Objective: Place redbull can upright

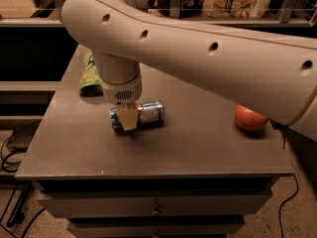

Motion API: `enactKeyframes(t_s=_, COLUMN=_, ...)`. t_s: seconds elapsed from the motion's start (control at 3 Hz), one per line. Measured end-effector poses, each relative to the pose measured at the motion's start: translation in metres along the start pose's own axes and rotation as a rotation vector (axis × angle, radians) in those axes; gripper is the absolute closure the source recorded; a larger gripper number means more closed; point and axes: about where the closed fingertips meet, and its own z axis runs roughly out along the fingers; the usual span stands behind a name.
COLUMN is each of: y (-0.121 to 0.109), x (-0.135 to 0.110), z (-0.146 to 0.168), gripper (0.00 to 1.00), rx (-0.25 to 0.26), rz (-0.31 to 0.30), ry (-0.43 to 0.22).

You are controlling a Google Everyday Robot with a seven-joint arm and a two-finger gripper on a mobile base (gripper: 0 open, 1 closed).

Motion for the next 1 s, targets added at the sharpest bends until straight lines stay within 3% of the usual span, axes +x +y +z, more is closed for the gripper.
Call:
enactKeyframes(t_s=0.33, y=0.000, x=-0.001, z=-0.016, gripper=0.85, rx=0.014, rz=0.010, ry=-0.037)
enactKeyframes(t_s=0.67, y=0.004, x=0.003, z=-0.040, gripper=1.00, rx=0.061, rz=0.012, ry=-0.140)
enactKeyframes(t_s=1.0, y=0.006, x=0.014, z=-0.066, gripper=1.00, rx=0.118, rz=0.016, ry=-0.299)
